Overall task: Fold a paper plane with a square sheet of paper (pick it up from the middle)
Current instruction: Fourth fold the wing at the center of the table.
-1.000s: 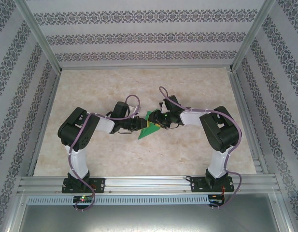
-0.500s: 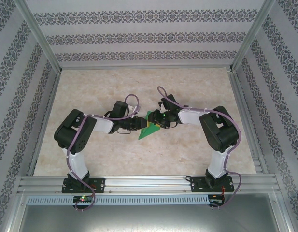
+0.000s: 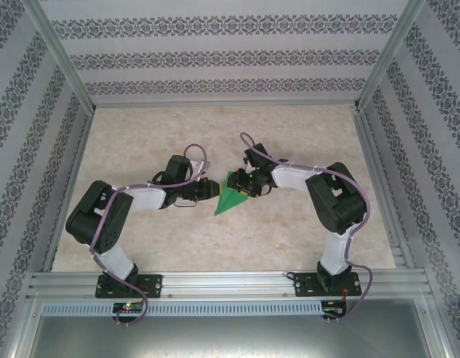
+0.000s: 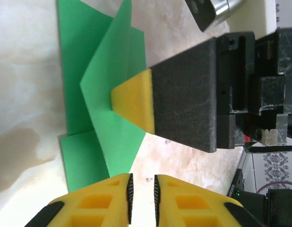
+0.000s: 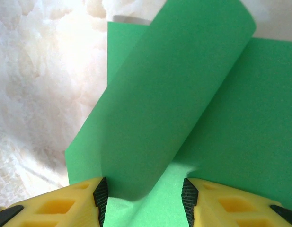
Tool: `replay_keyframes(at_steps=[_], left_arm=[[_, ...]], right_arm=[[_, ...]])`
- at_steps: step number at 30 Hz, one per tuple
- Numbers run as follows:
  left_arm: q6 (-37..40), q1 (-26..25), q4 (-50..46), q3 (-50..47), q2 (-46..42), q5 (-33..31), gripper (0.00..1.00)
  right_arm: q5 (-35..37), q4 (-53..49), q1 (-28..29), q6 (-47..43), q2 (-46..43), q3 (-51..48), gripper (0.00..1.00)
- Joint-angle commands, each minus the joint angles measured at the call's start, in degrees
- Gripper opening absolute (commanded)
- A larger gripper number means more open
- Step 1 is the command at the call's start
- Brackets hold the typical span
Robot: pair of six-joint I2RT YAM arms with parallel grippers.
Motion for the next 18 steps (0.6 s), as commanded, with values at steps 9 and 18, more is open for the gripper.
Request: replay_keyframes(at_steps=[9,18], left_arm=[[2.48,-3.00,-3.48,4.89,5.55,2.51,0.18],[3.61,-3.03,-7.29,6.14,7.45,-0.05,0.15]], right_arm=[[7.71,-9.90,0.61,1.49,4.10,0.21,0.46],[8.34,-10.90,0.72,1.58,4.63,0.58,0.46]])
